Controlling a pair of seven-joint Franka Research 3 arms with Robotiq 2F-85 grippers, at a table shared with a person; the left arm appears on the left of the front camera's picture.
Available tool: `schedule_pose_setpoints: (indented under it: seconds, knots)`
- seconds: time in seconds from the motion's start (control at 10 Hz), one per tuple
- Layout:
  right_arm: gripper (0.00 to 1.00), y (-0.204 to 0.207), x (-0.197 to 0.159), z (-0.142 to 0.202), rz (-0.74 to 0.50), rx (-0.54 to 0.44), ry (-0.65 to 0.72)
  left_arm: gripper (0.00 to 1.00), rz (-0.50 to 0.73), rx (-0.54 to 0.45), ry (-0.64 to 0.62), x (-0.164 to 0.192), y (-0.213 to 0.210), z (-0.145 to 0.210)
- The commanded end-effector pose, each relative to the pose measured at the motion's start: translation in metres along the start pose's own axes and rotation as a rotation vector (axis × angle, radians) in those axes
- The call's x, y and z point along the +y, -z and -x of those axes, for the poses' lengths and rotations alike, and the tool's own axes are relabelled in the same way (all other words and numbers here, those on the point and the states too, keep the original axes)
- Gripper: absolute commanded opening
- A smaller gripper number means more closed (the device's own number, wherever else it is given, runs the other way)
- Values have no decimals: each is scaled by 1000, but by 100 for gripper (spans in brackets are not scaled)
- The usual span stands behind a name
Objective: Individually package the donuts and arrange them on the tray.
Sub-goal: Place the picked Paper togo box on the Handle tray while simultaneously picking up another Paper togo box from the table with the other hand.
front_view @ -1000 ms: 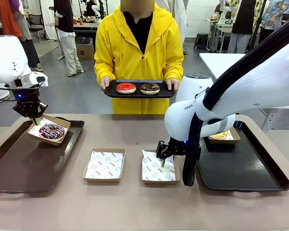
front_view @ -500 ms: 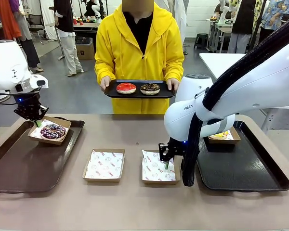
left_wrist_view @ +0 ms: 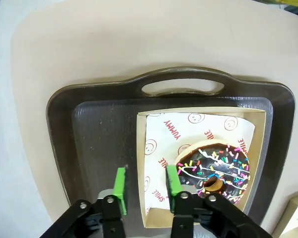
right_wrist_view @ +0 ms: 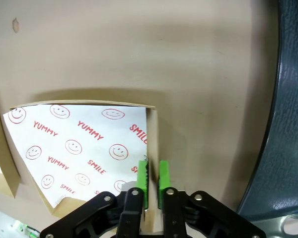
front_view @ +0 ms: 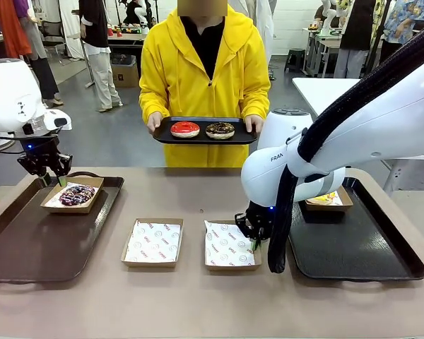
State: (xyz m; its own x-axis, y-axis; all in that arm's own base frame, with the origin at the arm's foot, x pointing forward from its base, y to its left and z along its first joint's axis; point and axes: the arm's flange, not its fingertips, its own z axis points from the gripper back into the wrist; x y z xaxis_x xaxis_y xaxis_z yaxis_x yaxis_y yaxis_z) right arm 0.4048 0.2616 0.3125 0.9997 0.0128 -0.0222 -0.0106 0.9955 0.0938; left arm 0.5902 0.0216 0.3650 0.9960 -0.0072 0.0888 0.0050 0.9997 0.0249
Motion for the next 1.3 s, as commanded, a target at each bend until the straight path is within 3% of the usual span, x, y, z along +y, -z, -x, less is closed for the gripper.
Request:
schedule_pose_setpoints:
  seconds: [0.0, 0.3, 0.4, 0.6, 0.8, 1.2]
  knots:
    - [0, 1, 6, -3, 8, 4, 23, 100, -9, 4, 20, 0, -5, 6]
    - [0, 0, 7, -2, 7, 2, 26, 100, -4, 5, 22, 2, -7, 8]
    - [0, 0, 6, -2, 8, 2, 28, 80, 1, 9, 21, 2, -8, 9]
    - [0, -1, 6, -2, 6, 2, 31, 100, 11, 18, 22, 2, -10, 10]
    - [0, -3, 6, -2, 6, -8, 35, 100, 32, 23, 26, 3, -14, 13]
    - [0, -72, 2, 0, -1, -62, 76, 100, 385, 64, 58, 44, -53, 61]
